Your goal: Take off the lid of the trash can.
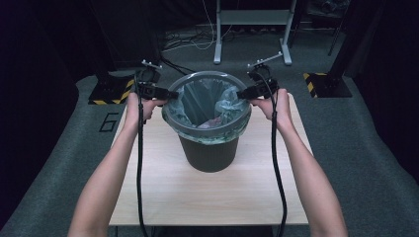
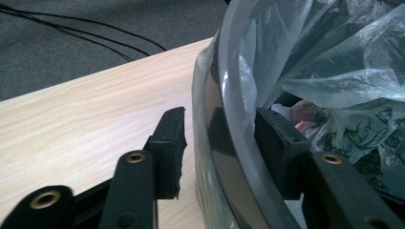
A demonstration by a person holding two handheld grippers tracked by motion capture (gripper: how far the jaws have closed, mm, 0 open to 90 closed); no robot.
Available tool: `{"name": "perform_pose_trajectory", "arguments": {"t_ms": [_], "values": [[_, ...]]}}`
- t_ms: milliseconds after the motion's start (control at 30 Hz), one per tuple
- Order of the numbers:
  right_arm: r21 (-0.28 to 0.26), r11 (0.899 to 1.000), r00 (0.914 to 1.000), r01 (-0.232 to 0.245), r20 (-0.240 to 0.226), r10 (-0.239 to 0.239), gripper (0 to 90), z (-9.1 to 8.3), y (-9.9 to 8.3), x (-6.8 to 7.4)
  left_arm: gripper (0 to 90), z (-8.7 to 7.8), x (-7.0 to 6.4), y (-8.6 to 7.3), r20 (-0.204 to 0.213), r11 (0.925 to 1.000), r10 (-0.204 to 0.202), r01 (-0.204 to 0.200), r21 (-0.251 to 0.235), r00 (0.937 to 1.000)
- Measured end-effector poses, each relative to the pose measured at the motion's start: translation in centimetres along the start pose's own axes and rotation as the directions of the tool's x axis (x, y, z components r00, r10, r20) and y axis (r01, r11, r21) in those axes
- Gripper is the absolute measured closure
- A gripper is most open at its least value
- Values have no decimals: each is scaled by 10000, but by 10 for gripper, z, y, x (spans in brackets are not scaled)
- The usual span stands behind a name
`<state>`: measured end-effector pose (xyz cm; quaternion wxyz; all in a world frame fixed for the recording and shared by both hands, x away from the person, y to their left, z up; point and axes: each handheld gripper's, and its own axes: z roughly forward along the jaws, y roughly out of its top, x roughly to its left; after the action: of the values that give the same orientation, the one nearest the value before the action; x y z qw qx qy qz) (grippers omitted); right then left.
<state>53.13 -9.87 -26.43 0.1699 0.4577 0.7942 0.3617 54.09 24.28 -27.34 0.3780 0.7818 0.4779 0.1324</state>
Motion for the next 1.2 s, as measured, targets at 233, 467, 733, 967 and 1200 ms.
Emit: {"name": "perform_pose_trajectory", "arguments": {"t_ms": [233, 467, 733, 967, 1200], "values": [[43, 9999, 9998, 120, 170, -120, 614, 3, -2, 6, 642, -1, -3, 1, 37, 9999, 122, -123, 52, 9999], [113, 9992, 9975, 387, 594, -393, 635, 3, -1, 10, 646, -1, -4, 1, -61, 9998, 172, -171, 104, 9998], [141, 9987, 9949, 499, 876, -510, 648, 3, 1, 13, 647, -1, -5, 2, -86, 9998, 170, -169, 96, 9998], [-60, 9986, 9949, 525, 867, -518, 653, -2, 3, 14, 654, -1, -6, 2, -177, 9998, 207, -206, 53, 9996], [-100, 9990, 9957, 440, 819, -430, 649, -5, 5, 14, 660, -4, -7, 5, -257, 9998, 205, -207, -57, 9995]]}}
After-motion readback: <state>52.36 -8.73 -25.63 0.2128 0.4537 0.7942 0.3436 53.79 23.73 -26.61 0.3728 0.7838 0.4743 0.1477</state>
